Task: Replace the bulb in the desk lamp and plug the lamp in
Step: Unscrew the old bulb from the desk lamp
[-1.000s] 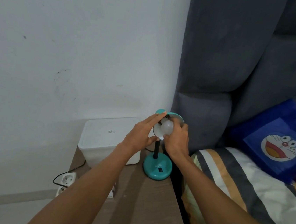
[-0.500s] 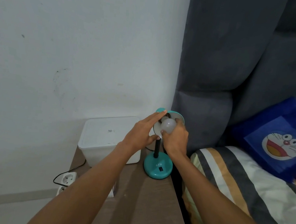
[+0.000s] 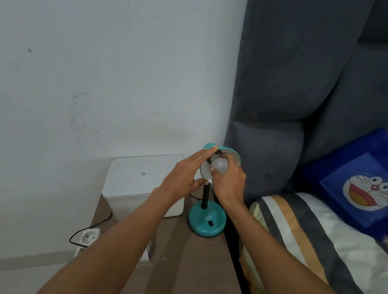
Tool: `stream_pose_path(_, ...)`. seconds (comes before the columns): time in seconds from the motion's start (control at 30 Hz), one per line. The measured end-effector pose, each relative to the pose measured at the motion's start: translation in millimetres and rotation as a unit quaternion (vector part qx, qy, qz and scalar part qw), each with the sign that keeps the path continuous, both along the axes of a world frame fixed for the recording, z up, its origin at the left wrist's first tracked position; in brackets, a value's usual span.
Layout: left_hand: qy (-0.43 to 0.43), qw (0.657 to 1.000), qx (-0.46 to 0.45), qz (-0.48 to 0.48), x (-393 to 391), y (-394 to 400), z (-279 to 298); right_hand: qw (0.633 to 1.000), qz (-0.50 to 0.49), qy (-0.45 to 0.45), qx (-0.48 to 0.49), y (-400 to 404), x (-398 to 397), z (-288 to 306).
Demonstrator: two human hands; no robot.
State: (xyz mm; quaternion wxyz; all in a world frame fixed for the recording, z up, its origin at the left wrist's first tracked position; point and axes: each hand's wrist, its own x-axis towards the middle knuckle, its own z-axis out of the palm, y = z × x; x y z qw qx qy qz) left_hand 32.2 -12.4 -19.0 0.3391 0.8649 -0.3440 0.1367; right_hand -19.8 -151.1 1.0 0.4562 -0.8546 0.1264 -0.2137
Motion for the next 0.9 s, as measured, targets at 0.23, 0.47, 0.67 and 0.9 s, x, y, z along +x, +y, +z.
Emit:
stream_pose_path(0.23, -0.002, 1.000, 0.001, 0.001, -1, 0, 2, 0.999, -0.029, 0.036, 0.020, -2, 0, 0)
stream_pose_path(0.47, -0.004, 1.000, -0.011, -0.002, -2, 0, 2, 0.976, -0.024, 0.024, 0.213, -4, 5, 8)
stream_pose_path(0.67, 0.005, 1.000, -0.004, -0.001, -2, -1, 3, 0.993, -0.032, 0.028, 0.107, -3, 5, 6)
stream_pose_path(0.9, 0.003, 1.000, -0.007, -0.001, -2, -1, 2, 0.991, -0.022, 0.050, 0.120, -3, 6, 7)
